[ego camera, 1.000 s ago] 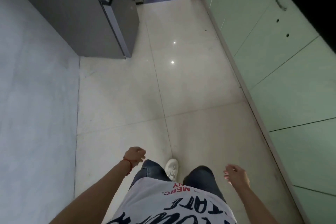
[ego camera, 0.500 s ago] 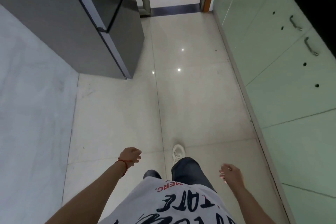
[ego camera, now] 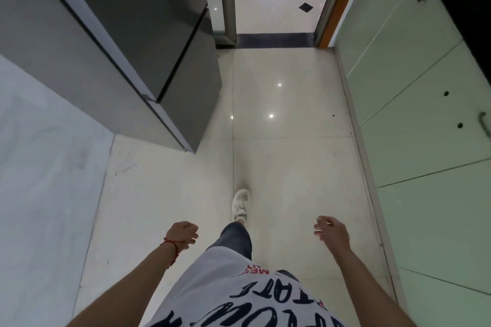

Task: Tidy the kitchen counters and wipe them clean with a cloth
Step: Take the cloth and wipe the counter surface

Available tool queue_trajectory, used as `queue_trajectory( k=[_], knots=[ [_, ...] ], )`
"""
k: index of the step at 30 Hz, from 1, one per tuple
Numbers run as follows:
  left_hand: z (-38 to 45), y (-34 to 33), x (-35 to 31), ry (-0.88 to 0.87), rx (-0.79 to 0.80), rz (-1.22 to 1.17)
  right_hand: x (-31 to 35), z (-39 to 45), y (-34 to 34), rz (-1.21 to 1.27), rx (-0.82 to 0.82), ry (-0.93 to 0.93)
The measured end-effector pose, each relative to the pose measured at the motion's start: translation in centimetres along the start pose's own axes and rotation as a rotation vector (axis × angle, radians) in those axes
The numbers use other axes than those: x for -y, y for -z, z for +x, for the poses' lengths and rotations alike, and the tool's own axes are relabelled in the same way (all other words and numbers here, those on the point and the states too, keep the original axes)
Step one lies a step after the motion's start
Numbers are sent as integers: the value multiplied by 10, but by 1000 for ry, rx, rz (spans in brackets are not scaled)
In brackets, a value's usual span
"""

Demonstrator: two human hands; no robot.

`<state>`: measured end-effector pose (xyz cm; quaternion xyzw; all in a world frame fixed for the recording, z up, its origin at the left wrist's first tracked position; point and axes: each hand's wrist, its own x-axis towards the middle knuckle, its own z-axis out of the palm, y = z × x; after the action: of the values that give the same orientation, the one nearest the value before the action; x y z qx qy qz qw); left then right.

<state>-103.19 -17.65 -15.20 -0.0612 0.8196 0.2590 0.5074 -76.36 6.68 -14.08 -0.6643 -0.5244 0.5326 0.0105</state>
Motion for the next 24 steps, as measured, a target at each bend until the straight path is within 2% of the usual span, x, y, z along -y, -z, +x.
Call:
queue_trajectory(
  k=[7, 14, 18, 24],
  knots=[
    [61, 37, -161, -63, 27, 85, 95, 67, -11, 21, -43, -87],
    [107, 37, -320, -185, 44, 108, 162, 132, -9, 61, -64, -159],
    [135, 23, -386, -212, 65, 133, 202, 180, 3, 98, -77, -187],
    [161, 2, -460, -175, 45, 225, 286, 254, 40, 164, -86, -130]
  ],
)
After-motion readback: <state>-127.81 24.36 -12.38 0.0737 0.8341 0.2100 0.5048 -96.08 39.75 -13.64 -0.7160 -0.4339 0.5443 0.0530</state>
